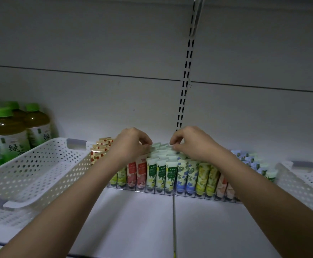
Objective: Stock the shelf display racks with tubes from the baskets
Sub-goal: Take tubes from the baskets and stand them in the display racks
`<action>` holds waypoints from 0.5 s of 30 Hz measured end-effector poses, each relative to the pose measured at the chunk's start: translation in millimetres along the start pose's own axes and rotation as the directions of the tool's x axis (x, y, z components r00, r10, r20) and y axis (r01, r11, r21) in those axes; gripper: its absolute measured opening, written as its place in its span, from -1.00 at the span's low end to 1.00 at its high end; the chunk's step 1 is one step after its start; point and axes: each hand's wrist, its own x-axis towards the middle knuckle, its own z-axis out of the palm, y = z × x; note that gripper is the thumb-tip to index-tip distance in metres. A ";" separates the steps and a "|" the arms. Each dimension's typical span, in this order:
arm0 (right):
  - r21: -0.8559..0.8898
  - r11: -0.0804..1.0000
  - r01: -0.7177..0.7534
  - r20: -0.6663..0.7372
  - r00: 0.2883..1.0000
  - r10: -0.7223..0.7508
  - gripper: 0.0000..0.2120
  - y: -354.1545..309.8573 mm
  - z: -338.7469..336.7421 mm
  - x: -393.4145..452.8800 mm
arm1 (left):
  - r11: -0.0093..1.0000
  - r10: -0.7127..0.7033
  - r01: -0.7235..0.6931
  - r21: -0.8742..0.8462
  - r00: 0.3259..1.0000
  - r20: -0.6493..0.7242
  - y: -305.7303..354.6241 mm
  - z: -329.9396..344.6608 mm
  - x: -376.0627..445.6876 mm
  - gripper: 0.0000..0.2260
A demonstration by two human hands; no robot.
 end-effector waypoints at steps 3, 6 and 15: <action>-0.037 0.999 0.011 0.057 0.998 -0.009 -0.90 -2.4 3.8 4.8 | 0.998 0.012 -0.017 0.060 0.996 0.093 3.3 3.1 8.2 -0.91; -0.049 0.999 0.016 0.105 0.994 -0.011 -0.91 -4.5 6.3 7.8 | 0.995 0.021 -0.035 0.090 0.988 0.151 5.0 7.1 14.1 -0.90; -0.039 0.999 0.020 0.124 0.992 -0.015 -0.87 -3.3 8.8 9.1 | 0.993 0.068 -0.084 0.079 0.979 0.191 2.5 10.4 20.1 -0.87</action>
